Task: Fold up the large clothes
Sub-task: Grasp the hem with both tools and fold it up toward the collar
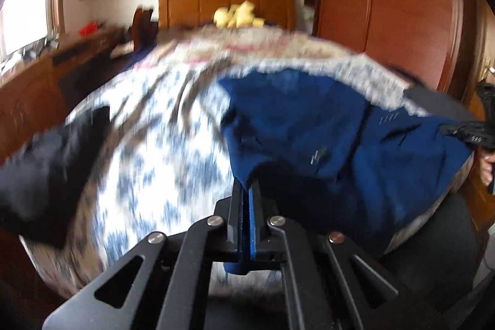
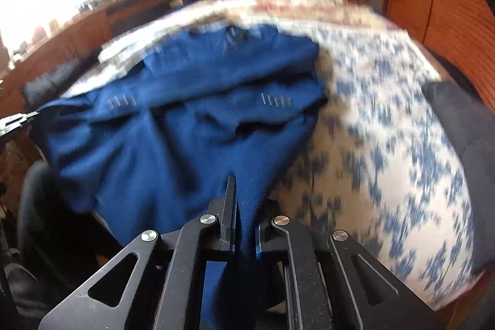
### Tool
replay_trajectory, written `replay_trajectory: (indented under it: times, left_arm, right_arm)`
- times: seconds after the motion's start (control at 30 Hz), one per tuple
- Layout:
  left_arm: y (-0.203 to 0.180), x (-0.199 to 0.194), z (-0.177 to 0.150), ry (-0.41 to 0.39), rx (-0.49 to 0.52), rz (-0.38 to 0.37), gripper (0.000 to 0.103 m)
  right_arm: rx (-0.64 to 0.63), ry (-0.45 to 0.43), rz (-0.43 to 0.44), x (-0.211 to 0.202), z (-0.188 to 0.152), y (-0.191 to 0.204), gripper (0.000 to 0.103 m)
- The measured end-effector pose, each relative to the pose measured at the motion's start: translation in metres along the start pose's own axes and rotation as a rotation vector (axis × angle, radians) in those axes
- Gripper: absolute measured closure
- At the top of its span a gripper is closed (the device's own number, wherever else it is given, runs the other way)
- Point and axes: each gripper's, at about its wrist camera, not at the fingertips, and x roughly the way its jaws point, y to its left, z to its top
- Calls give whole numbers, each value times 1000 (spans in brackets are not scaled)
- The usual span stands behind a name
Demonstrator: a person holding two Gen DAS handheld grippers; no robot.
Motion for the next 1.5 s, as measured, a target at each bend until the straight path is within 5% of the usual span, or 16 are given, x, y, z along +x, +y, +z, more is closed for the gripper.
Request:
replay_trajectory:
  times: [0.23,0.47,0.97,1.17,1.5]
  left_arm:
    - [-12,-23,70,-106,31,-26,103]
    - [-14,-60,124,-211,23,-42,103]
    - [-32,-157,184,-401,61,-66,103]
    - [-36,-104,176,-308,77,-67,102]
    - [-23,32,154,-154,17,-32,102]
  right_arm:
    - [15,-219,28,-42,59,8,99]
    - [11,-316,49,-73,98,16,99]
    - [-36,-534,11,-206,119,16,99]
    - [-11,-507,12,-197,108,8,99]
    - [30,-336,-22,-42,99,-25,99]
